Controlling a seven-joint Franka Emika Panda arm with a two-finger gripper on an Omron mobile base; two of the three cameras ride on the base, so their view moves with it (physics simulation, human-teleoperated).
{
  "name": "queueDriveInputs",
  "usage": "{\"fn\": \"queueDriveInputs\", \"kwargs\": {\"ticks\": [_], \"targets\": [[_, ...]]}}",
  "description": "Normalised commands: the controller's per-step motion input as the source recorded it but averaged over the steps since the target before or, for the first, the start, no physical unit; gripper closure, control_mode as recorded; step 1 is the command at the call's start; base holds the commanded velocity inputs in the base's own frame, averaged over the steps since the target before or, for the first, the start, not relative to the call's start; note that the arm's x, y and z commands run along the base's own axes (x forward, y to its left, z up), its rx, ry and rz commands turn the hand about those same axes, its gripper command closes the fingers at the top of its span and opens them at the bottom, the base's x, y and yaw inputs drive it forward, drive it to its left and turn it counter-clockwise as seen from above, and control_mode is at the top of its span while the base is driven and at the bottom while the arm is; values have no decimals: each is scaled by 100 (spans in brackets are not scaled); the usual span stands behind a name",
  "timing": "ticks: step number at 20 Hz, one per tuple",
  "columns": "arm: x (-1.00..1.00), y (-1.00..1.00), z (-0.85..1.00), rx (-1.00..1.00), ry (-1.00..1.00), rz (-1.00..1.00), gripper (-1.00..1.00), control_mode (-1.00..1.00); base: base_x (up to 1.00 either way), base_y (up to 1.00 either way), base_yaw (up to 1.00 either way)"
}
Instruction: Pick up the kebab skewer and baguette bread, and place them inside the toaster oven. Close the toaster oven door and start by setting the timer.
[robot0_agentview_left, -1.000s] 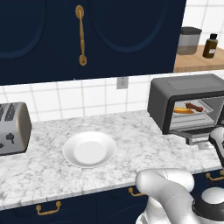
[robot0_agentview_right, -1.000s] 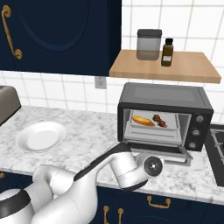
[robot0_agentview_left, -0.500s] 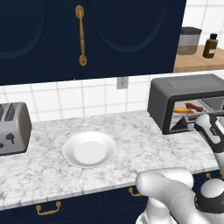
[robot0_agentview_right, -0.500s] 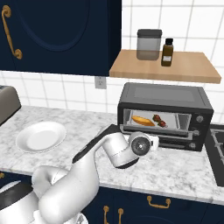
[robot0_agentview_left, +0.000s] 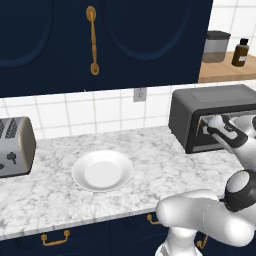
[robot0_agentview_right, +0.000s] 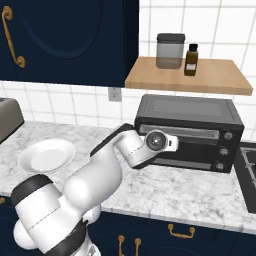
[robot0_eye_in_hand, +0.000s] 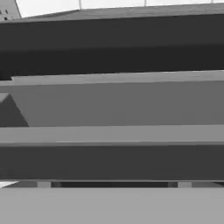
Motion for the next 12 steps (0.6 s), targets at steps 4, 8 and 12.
{"fn": "queueDriveInputs", "kwargs": {"ticks": [4,8,12], "targets": [[71,0,3,0,1,-1,-100,-100,0,0,0],[40,0,-6,-3,0,-2,-100,-100,0,0,0],[1,-6,-4,-3,0,-3,-100,-100,0,0,0]]}}
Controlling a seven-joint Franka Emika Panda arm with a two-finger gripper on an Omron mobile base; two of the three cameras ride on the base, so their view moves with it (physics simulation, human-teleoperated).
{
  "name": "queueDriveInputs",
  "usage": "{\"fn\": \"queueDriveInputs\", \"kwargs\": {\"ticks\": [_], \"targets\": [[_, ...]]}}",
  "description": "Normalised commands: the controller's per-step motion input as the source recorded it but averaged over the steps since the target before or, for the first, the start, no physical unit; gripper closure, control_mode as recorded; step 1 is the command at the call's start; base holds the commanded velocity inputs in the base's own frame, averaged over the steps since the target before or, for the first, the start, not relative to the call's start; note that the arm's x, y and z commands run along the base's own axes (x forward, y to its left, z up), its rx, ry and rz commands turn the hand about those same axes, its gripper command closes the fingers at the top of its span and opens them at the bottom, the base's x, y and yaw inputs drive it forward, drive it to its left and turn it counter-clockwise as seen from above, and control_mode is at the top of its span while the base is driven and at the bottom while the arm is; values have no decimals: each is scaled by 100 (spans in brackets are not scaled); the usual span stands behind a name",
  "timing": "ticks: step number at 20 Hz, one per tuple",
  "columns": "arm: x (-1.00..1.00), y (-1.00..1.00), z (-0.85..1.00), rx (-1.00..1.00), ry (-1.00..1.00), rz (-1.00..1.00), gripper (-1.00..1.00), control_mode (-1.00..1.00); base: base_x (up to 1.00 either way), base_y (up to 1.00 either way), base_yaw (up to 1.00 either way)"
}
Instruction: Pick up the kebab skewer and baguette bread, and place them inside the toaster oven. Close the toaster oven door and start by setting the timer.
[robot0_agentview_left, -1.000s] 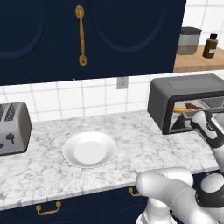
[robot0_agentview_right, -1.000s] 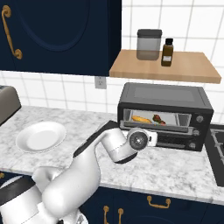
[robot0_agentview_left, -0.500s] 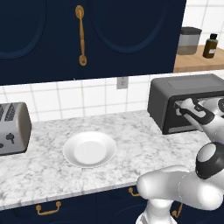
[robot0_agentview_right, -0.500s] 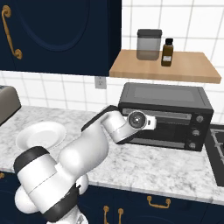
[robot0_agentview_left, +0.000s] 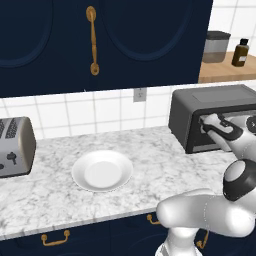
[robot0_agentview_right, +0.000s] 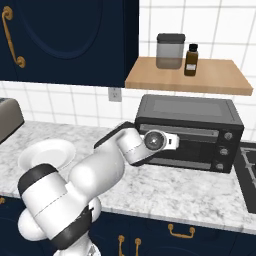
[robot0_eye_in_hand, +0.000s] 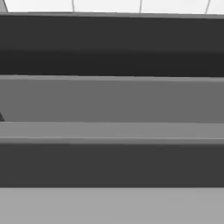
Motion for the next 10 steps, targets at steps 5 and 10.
{"fn": "queueDriveInputs", "kwargs": {"ticks": [5,10], "targets": [[-33,-20,29,0,14,-4,-100,-100,0,0,0],[-53,-25,21,0,13,-2,-100,-100,0,0,0]]}}
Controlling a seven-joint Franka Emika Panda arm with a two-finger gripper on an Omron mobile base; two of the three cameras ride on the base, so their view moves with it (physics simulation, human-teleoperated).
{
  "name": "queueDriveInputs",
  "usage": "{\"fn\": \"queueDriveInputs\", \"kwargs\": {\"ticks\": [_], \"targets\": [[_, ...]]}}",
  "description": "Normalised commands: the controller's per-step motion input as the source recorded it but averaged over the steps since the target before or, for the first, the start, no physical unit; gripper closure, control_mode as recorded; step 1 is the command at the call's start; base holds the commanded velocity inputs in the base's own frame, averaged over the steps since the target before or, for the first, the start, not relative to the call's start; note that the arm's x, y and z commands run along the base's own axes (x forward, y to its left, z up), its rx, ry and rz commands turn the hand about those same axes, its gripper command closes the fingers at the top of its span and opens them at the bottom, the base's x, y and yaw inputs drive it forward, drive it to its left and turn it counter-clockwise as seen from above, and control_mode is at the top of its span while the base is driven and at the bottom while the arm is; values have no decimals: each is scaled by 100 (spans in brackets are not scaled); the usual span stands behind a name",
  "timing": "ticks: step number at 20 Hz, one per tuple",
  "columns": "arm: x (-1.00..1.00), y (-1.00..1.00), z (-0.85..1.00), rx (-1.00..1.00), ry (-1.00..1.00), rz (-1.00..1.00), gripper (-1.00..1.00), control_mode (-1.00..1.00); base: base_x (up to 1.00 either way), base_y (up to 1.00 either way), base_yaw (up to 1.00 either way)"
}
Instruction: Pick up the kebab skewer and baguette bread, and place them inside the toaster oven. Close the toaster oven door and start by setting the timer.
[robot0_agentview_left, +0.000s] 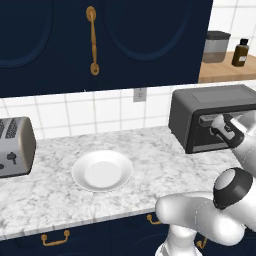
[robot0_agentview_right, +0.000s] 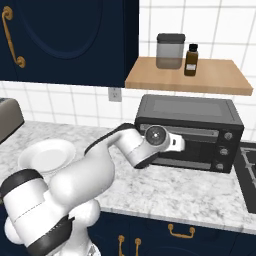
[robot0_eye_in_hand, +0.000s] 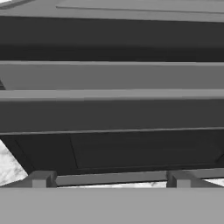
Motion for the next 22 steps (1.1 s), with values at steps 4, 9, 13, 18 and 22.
{"fn": "queueDriveInputs", "kwargs": {"ticks": [4,9,13,18,22], "targets": [[-86,-27,5,0,2,0,-100,-100,0,0,0],[-66,-30,10,0,0,3,-100,-100,0,0,0],[-33,-35,37,-6,0,18,-100,-100,0,0,0],[-21,-20,30,-10,0,24,-100,-100,0,0,0],[-8,-27,19,-9,0,18,-100,-100,0,0,0]]}}
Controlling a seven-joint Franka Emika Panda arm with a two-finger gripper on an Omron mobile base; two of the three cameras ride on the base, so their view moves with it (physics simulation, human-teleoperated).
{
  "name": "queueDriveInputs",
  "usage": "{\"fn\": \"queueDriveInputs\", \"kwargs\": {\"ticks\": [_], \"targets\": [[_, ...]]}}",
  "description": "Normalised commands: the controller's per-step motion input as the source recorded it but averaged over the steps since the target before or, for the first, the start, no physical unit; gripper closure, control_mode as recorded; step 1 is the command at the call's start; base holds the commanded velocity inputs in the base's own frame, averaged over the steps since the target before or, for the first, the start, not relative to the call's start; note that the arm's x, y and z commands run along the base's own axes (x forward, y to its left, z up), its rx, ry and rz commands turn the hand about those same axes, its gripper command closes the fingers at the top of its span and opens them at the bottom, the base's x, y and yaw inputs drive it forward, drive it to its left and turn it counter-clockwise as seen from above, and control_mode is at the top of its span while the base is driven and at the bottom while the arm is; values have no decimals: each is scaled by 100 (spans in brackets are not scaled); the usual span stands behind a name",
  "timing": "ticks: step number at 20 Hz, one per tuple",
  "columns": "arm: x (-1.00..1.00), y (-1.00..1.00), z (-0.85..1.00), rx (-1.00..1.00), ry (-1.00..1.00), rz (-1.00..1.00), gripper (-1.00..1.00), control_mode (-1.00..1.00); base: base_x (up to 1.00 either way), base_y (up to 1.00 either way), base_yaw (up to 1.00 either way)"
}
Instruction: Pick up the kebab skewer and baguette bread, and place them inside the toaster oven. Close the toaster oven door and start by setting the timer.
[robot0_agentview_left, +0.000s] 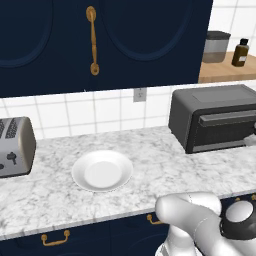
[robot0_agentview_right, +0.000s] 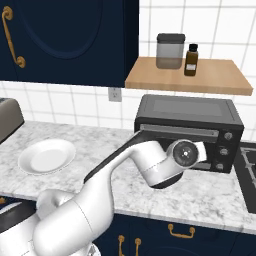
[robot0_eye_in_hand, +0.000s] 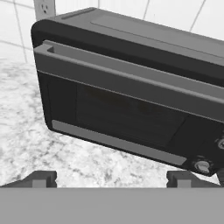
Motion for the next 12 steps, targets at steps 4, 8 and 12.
{"fn": "queueDriveInputs", "kwargs": {"ticks": [4,8,12], "targets": [[-1,-37,2,-9,0,4,-100,-100,0,0,0],[-2,-51,2,0,-15,-2,-100,-100,0,0,0],[0,-65,3,12,-20,-6,-100,-100,0,0,0]]}}
